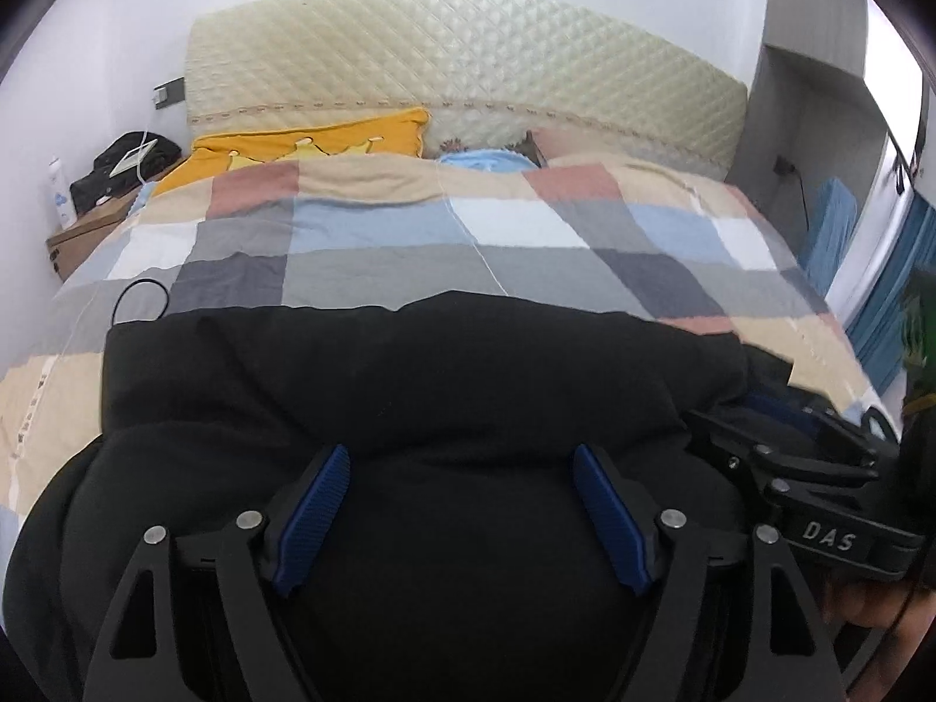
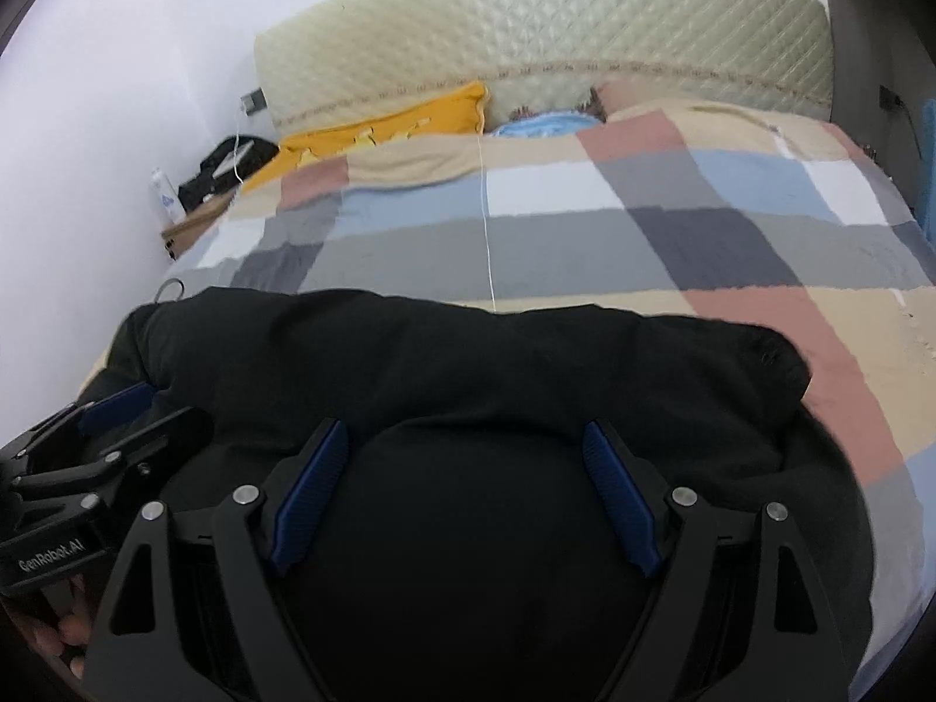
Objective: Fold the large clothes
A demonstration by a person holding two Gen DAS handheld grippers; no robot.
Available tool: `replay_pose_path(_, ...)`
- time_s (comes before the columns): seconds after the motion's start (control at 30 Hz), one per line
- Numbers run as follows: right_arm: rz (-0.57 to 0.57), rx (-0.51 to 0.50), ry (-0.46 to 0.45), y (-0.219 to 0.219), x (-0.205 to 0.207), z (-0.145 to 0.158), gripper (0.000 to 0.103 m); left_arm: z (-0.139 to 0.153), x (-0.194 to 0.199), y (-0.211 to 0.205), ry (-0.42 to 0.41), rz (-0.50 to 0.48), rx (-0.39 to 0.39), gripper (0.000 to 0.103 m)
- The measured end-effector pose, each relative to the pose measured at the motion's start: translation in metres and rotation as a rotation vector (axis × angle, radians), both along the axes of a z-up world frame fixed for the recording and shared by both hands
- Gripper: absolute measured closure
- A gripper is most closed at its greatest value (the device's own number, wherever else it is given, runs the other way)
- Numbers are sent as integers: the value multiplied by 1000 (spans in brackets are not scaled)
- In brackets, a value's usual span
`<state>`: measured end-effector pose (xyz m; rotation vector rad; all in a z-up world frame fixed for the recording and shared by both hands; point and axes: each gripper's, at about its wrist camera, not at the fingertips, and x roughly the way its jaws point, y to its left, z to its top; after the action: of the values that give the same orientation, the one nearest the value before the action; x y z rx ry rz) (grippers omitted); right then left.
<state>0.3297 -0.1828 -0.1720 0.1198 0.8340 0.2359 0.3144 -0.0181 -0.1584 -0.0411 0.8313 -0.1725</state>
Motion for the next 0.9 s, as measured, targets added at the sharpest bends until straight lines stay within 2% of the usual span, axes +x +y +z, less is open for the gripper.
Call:
replay_pose_path(0.17, 8, -4, 32, 3, 9, -12, 19, -13, 8, -1, 21, -8, -8, 21)
replay_pose_path(0.37, 6, 12, 44, 2, 11, -27, 16, -29, 14, -7, 32, -24, 21, 18)
replay_pose_path(0.53, 6, -7, 38, 5, 11, -33, 15, -30, 9, -10, 14, -22, 43, 18)
replay_pose_path(0.63, 15, 4, 18, 4, 3, -30, 15, -22, 0, -6, 8, -31, 24, 19)
replay_pose_path(0.73, 28, 49, 3, -4, -7, -21, 15, -6, -15, 8, 0, -20, -30, 19)
replay_pose_path(0.9, 7, 76, -27, -21, -26, 0, 14, 27, -35, 44, -76, 38, -35, 19)
